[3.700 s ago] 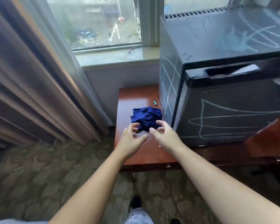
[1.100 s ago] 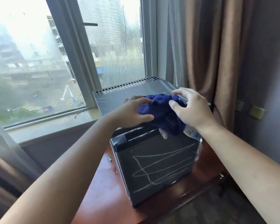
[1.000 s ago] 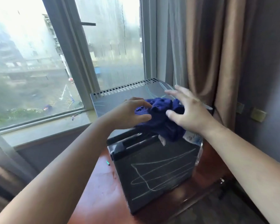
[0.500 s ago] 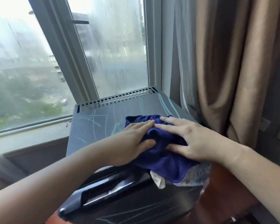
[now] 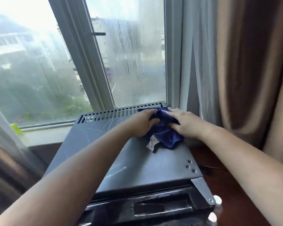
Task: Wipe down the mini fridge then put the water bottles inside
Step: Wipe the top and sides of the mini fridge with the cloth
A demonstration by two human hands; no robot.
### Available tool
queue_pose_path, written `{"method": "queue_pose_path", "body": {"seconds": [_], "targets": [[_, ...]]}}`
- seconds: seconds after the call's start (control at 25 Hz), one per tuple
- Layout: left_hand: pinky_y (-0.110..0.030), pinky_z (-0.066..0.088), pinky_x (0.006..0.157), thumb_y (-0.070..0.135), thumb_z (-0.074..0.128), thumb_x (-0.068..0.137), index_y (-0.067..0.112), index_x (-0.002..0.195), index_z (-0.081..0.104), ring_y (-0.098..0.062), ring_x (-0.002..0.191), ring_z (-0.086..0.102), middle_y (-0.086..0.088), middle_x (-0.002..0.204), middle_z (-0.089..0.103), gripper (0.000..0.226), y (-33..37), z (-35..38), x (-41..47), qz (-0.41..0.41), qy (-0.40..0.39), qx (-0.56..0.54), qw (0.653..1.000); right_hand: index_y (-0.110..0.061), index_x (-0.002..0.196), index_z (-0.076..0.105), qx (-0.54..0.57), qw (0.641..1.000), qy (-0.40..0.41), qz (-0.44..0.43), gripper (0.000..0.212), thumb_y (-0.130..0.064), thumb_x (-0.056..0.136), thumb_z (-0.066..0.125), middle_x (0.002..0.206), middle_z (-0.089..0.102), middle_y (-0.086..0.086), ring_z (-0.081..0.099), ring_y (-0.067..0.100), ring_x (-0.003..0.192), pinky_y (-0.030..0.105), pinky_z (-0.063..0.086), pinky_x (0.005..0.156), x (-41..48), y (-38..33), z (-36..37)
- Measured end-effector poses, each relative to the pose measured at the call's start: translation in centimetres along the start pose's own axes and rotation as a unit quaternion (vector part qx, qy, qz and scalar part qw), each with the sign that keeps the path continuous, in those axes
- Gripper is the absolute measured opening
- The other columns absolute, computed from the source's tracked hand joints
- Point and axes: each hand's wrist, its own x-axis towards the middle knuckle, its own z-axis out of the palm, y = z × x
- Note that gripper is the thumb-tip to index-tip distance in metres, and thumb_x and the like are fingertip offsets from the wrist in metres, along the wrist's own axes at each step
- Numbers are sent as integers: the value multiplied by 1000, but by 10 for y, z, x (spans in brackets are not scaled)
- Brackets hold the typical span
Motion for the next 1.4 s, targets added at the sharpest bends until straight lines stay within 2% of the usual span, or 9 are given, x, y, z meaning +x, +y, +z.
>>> {"method": "queue_pose_path", "body": {"seconds": [0.16, 0.24, 0.36, 0.48, 0.6, 0.68, 0.88, 1.08, 1.4], "targets": [[-24, 37, 84, 25, 53, 107, 20, 141, 59, -31, 120, 64, -9, 133, 69, 34, -24, -11, -10, -32, 7, -1, 999, -26, 156, 40, -9, 999, -8, -48, 60, -17, 99, 56, 163, 40, 3, 35, 23, 151, 30, 24, 123, 26, -13, 3], [-23, 36, 82, 26, 55, 107, 23, 135, 62, -28, 115, 65, -6, 127, 71, 29, -38, -20, -35, -22, 1, -13, 1000, -29, 157, 37, -10, 996, -25, -80, 63, -21, 99, 59, 165, 36, -1, 30, 18, 153, 24, 17, 123, 20, -28, 11], [-18, 37, 83, 31, 55, 107, 31, 140, 59, -11, 110, 61, 7, 129, 68, 34, -51, -24, -87, 7, -12, -33, 999, -38, 159, 27, 2, 990, -52, -130, 72, -34, 96, 62, 168, 24, -10, 17, 5, 155, 15, 6, 121, -8, -48, 22], [-12, 35, 107, 48, 54, 103, 43, 153, 43, 8, 131, 48, 25, 149, 51, 51, -44, -16, -143, 44, -42, -74, 995, -51, 158, 17, 35, 985, -96, -139, 80, -61, 89, 56, 169, 8, -23, 0, -9, 154, 20, 1, 126, -51, -62, 23], [-17, 14, 125, 70, 56, 92, 39, 163, 17, 6, 154, 18, 23, 168, 20, 87, -33, -1, -166, 91, -37, 12, 995, -51, 158, -4, -45, 989, -86, -115, 101, -94, 73, 30, 169, -11, -24, -17, -4, 154, 27, 0, 129, -92, -72, 31], [-14, 8, 124, 67, 56, 93, 33, 165, 13, -2, 157, 13, 17, 172, 15, 91, -25, 3, -152, 100, -40, 45, 993, -50, 159, -5, -69, 992, -59, -87, 97, -90, 74, 21, 169, -13, -22, -16, 0, 155, 28, 1, 129, -98, -68, 37], [-30, 23, 125, 48, 65, 98, 19, 161, 32, -23, 152, 35, -3, 166, 36, 77, -13, 7, -73, 132, -37, 10, 991, -37, 162, 8, -75, 997, -21, 7, 81, -54, 96, 52, 173, 1, 0, 3, 18, 160, 35, 7, 129, -53, -26, 30], [-29, 31, 115, 35, 66, 98, 19, 154, 45, -26, 146, 43, -7, 158, 47, 62, -34, -5, -22, 95, -15, -7, 995, -29, 164, 6, -88, 994, -24, 53, 82, -54, 98, 48, 173, 1, 7, 6, 28, 159, 41, 9, 129, 23, -9, 36], [-38, 43, 112, 38, 68, 91, 23, 145, 54, -23, 131, 58, -2, 145, 60, 57, -175, -53, -56, 21, 11, -39, 999, -22, 164, 0, -110, 991, -69, -12, 79, -47, 103, 45, 173, 2, 13, 5, 33, 159, 42, 5, 129, 124, -127, 84]]}}
